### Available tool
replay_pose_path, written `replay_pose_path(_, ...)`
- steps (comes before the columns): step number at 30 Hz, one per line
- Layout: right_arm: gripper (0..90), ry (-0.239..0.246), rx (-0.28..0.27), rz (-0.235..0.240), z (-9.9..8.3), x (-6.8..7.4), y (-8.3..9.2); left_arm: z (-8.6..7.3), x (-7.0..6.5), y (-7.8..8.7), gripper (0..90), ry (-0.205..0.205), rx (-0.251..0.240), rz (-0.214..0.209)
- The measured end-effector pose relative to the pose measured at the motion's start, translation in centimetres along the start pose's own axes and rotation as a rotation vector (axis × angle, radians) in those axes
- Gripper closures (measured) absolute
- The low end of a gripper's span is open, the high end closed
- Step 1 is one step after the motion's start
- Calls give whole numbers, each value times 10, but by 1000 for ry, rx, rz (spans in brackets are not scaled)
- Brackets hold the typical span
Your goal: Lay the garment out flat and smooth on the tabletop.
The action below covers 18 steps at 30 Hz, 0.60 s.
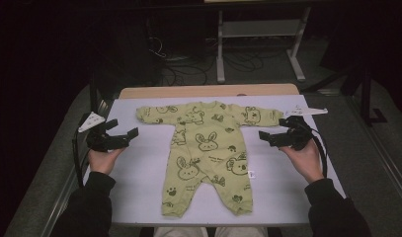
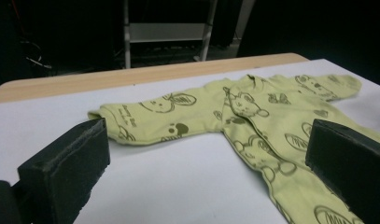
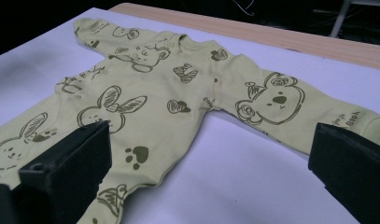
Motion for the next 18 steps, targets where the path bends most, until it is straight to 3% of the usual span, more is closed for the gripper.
replay_pose_path(10,0,13,-11,17,-14,7,14,-21,-4,17,0,20,3,-23)
replay_pose_path(18,0,7,-9,21,-33,9,24,-45,-13,31,0,31,33,-44)
Point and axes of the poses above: each handheld gripper's, and its own axes: y roughly backward along the jaws, z roughly out of its top, x roughly to its left, the point moved 7 cm from there along -y, roughly forward along the jaws, and after that the axes turned 3 degrees about -z, right-handed, at the moved point
